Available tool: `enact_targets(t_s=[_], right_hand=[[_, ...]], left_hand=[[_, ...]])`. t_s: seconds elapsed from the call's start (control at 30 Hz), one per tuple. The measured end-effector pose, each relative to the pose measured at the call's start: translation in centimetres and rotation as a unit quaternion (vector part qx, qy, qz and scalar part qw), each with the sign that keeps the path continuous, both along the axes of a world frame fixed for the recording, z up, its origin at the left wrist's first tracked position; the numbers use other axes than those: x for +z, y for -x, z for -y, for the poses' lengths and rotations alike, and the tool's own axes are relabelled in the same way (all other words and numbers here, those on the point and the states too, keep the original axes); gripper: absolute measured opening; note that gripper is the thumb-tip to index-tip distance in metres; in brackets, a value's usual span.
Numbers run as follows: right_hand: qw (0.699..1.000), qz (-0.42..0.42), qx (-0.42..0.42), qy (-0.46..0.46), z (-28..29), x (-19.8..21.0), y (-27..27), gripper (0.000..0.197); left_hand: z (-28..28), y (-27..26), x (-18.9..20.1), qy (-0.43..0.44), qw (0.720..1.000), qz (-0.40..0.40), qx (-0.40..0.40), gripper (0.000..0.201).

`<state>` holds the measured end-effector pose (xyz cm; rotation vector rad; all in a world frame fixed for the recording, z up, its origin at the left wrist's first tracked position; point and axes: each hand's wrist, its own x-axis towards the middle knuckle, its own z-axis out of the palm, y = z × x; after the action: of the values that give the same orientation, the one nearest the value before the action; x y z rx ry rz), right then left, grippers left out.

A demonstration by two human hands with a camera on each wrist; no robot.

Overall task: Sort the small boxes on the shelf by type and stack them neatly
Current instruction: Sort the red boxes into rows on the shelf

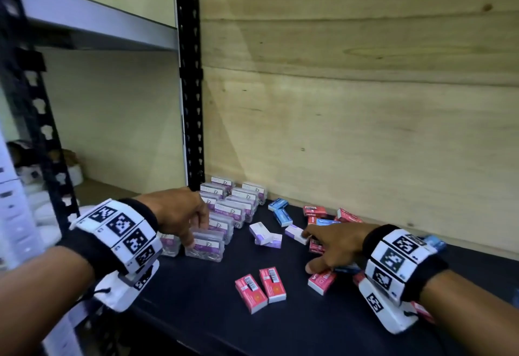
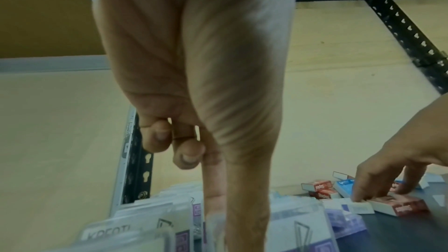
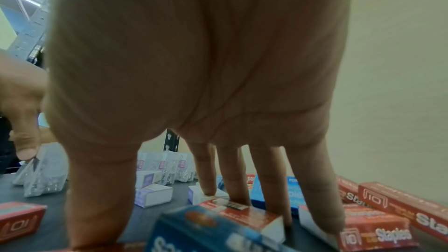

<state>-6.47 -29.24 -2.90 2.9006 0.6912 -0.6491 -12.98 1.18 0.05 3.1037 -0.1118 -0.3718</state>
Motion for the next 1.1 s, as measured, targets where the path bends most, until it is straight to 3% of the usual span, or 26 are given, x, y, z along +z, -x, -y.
enact_targets(t_s=[0.37, 0.53, 0.73, 0.93, 1.1], right_hand=[[1.0, -0.009, 0.008, 0.012, -0.7, 0.5, -0.8, 0.074], [0.997, 0.062, 0.05, -0.005, -2.0, 2.0, -1.6, 0.062], [0.994, 0.049, 0.091, -0.016, -4.3, 1.6, -3.0, 0.058], [0.992, 0.031, 0.116, -0.033, -5.5, 0.4, -4.6, 0.053], [0.99, 0.04, 0.128, -0.035, -5.9, -0.2, -5.5, 0.043]], left_hand=[[0.9, -0.1, 1.1, -0.026, 0.999, 0.04, -0.009, 0.043], [4.3, -0.5, 1.7, -0.051, 0.994, 0.092, -0.034, 0.039], [8.3, -3.2, 0.1, -0.11, 0.992, 0.047, -0.025, 0.06], [10.2, -5.3, -1.0, -0.137, 0.991, -0.007, 0.001, 0.056], [11.0, -5.8, -1.1, -0.163, 0.987, -0.006, -0.01, 0.053]])
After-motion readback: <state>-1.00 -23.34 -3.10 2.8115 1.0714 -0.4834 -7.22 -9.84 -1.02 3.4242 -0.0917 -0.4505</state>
